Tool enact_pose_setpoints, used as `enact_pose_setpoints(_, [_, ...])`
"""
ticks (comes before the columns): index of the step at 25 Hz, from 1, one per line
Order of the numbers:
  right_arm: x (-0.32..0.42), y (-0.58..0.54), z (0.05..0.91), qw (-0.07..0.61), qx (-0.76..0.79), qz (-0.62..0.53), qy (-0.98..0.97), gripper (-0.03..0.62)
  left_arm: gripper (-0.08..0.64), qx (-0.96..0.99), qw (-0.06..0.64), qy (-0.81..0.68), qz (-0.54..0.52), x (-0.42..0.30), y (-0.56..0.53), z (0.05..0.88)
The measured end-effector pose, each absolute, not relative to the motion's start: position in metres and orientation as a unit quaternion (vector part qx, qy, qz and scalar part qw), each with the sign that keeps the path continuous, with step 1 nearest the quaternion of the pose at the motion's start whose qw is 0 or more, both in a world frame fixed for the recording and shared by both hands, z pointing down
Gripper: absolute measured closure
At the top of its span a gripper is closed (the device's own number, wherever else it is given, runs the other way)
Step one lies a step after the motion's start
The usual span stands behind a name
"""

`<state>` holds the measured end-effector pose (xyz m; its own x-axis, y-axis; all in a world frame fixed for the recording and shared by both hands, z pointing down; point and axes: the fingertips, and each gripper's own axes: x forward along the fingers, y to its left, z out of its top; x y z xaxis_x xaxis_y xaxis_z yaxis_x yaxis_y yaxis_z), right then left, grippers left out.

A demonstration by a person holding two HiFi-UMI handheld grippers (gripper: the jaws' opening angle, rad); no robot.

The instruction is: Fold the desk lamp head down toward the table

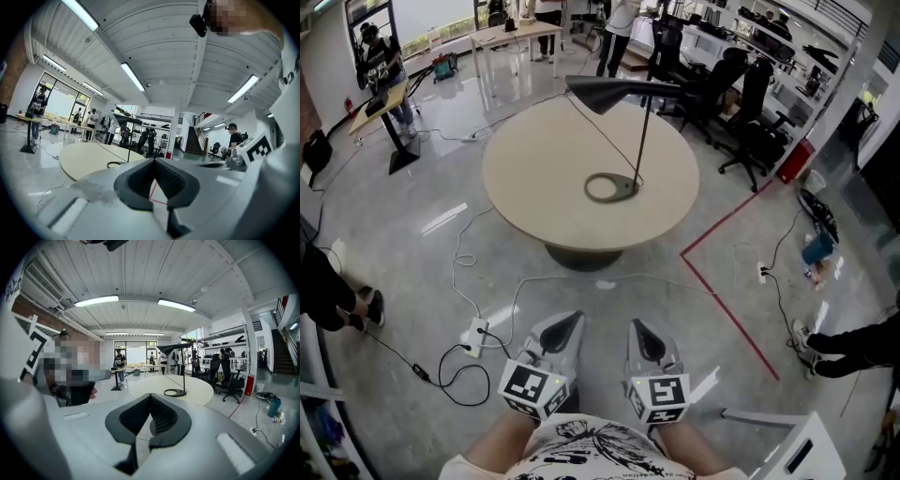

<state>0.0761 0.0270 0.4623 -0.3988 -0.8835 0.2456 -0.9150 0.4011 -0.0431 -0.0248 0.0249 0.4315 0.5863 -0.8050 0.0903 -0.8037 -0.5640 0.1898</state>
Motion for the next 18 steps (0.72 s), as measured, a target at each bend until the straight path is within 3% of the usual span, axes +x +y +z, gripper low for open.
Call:
enact_pose_setpoints(10, [0.04, -0.078, 0.453, 0.079, 0.57, 0.094, -0.813, 0.583, 0.555, 0.895, 0.106, -0.432, -0.017, -0.073, -0.086, 0.417])
enact_pose_setpoints(18, [0.028, -0.131, 0.439, 0.068, 0.552, 0.094, -0.825, 0.583, 0.555, 0.891, 0.124, -0.436, -0.013, -0.066, -0.126, 0.429])
